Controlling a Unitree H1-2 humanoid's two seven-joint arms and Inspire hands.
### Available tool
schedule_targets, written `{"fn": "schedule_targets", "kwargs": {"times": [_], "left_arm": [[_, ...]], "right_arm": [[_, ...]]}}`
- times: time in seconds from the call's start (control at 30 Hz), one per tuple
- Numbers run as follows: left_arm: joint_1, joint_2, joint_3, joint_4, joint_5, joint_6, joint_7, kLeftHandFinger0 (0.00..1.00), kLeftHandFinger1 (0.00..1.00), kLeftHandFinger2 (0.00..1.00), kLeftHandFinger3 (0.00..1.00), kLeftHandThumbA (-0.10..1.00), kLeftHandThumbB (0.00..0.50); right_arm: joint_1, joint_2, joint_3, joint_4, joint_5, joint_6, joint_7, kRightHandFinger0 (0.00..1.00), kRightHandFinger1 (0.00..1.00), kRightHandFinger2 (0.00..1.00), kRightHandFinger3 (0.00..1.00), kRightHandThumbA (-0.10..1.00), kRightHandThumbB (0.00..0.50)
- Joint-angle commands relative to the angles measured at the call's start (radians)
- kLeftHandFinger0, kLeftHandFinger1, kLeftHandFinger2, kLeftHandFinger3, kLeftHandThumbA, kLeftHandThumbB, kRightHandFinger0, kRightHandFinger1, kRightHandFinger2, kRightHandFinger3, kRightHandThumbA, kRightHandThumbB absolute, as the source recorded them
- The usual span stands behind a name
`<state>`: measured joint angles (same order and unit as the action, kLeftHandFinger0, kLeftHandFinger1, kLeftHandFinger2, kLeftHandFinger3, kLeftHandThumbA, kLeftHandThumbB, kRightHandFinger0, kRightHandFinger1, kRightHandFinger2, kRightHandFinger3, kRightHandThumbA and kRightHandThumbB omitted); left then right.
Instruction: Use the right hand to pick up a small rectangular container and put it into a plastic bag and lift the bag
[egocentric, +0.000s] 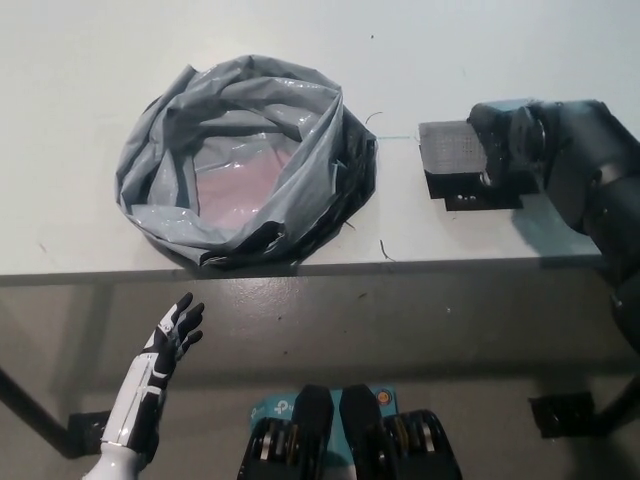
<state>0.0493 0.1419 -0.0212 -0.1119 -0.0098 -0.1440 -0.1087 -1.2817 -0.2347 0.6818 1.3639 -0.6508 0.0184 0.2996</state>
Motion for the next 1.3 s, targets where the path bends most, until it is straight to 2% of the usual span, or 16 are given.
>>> {"fn": "schedule_targets", "kwargs": {"times": [0.0,0.03,0.1,0.17,0.23,0.27,0.3,0.47,0.67,0.8,0.83,0.87,1.0,1.1,1.13,1.27], "left_arm": [[-0.035,0.020,0.007,-0.016,-0.012,-0.026,-0.016,1.00,1.00,1.00,1.00,1.00,0.236],[-0.036,0.020,0.007,-0.015,-0.011,-0.026,-0.015,1.00,1.00,1.00,1.00,1.00,0.236],[-0.037,0.022,0.007,-0.015,-0.006,-0.024,-0.014,1.00,1.00,1.00,1.00,1.00,0.236],[-0.039,0.022,0.007,-0.015,-0.005,-0.021,-0.013,1.00,1.00,1.00,1.00,1.00,0.236],[-0.040,0.024,0.006,-0.014,-0.008,-0.022,-0.017,1.00,1.00,1.00,1.00,1.00,0.233],[-0.041,0.024,0.005,-0.013,-0.010,-0.022,-0.018,1.00,1.00,1.00,1.00,1.00,0.233],[-0.043,0.024,0.005,-0.012,-0.015,-0.023,-0.021,1.00,1.00,1.00,1.00,1.00,0.235],[-0.042,0.024,0.002,-0.016,-0.008,-0.017,-0.017,1.00,1.00,1.00,1.00,1.00,0.241],[-0.038,0.024,0.000,-0.010,-0.010,-0.023,-0.019,1.00,1.00,1.00,1.00,1.00,0.239],[-0.037,0.025,-0.001,-0.009,-0.005,-0.026,-0.018,1.00,1.00,1.00,1.00,1.00,0.236],[-0.036,0.026,-0.001,-0.007,-0.010,-0.028,-0.021,1.00,1.00,1.00,1.00,1.00,0.229],[-0.035,0.027,-0.001,-0.007,-0.012,-0.029,-0.022,1.00,1.00,1.00,1.00,1.00,0.229],[-0.031,0.030,-0.003,-0.011,-0.008,-0.025,-0.026,1.00,1.00,1.00,1.00,1.00,0.235],[-0.027,0.030,-0.003,-0.008,-0.005,-0.027,-0.029,1.00,1.00,1.00,1.00,1.00,0.242],[-0.027,0.030,-0.004,-0.008,-0.006,-0.027,-0.031,1.00,1.00,1.00,1.00,1.00,0.243],[-0.027,0.029,-0.004,-0.009,-0.005,-0.026,-0.032,1.00,1.00,1.00,1.00,1.00,0.251]], "right_arm": [[0.025,-0.018,-0.023,0.009,-0.008,-0.104,-0.297,0.18,0.35,0.47,0.48,-0.10,0.204],[0.024,-0.019,-0.023,0.010,-0.007,-0.107,-0.301,0.20,0.38,0.49,0.49,-0.10,0.203],[0.023,-0.024,-0.031,0.008,0.000,-0.128,-0.318,0.02,0.21,0.38,0.47,-0.10,0.189],[0.020,-0.029,-0.051,0.006,0.021,-0.142,-0.322,0.00,0.14,0.45,0.54,-0.10,0.187],[0.019,-0.036,-0.095,0.007,0.063,-0.172,-0.324,0.00,0.35,0.82,0.75,-0.10,0.154],[0.018,-0.038,-0.109,0.008,0.075,-0.182,-0.325,0.00,0.35,0.82,0.75,-0.10,0.154],[0.008,-0.038,-0.163,0.009,0.124,-0.187,-0.307,0.00,0.43,0.86,0.76,-0.10,0.142],[-0.027,-0.030,-0.349,-0.003,0.239,-0.207,-0.264,0.00,0.45,0.82,0.73,-0.10,0.154],[-0.072,-0.017,-0.410,-0.062,0.243,-0.247,-0.276,0.00,0.42,0.86,0.87,-0.10,0.142],[-0.095,-0.015,-0.401,-0.134,0.213,-0.244,-0.305,0.02,0.43,0.85,0.87,-0.10,0.133],[-0.101,-0.014,-0.415,-0.168,0.231,-0.254,-0.285,0.00,0.42,0.84,0.95,-0.10,0.125],[-0.103,-0.014,-0.420,-0.181,0.238,-0.259,-0.278,0.00,0.42,0.84,0.95,-0.10,0.125],[-0.104,-0.006,-0.462,-0.298,0.283,-0.209,-0.241,0.00,0.46,0.86,0.90,-0.10,0.137],[-0.091,0.006,-0.477,-0.425,0.283,-0.130,-0.218,0.00,0.42,0.83,0.91,-0.10,0.123],[-0.087,0.014,-0.478,-0.471,0.283,-0.120,-0.209,0.00,0.42,0.82,0.96,-0.10,0.107],[-0.090,0.051,-0.495,-0.554,0.314,-0.072,-0.169,0.05,0.50,0.85,0.94,-0.10,0.143]]}}
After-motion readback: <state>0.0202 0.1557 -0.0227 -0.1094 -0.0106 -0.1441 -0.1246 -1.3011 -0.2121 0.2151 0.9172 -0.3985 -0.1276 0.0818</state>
